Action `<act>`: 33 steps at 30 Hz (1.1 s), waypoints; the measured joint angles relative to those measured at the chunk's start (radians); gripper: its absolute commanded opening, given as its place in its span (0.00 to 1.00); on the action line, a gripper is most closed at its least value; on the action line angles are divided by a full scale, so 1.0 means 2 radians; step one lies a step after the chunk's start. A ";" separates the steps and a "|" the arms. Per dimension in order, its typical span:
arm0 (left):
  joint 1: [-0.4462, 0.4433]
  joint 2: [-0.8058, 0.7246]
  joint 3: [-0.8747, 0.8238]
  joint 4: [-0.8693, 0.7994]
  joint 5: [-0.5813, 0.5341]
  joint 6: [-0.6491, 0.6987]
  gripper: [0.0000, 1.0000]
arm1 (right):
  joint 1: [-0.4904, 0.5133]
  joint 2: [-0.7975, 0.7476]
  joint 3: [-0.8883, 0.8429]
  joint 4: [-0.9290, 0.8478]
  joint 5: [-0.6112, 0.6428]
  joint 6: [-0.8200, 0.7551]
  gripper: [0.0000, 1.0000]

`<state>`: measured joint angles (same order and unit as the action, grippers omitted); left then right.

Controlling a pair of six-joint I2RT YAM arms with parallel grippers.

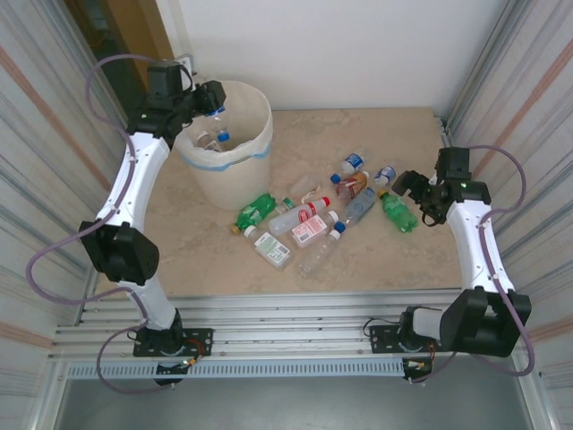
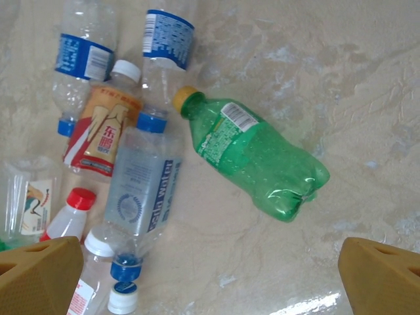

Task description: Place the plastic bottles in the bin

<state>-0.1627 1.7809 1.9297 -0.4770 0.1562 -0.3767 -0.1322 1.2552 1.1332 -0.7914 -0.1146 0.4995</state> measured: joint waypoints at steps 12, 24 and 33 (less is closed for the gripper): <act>0.000 0.002 0.000 -0.012 0.000 0.007 0.86 | -0.057 0.035 -0.031 0.026 -0.045 -0.003 0.98; -0.016 -0.072 -0.050 -0.013 -0.001 0.007 0.98 | -0.072 0.120 -0.030 0.060 -0.086 -0.005 0.98; -0.084 -0.173 -0.143 -0.009 -0.010 0.007 0.99 | -0.072 0.193 0.007 0.071 -0.111 -0.013 0.99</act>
<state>-0.3313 1.4353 1.6428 -0.4942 0.1364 -0.3630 -0.2771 1.6405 1.1469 -0.6502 -0.3370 0.4736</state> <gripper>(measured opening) 0.986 0.993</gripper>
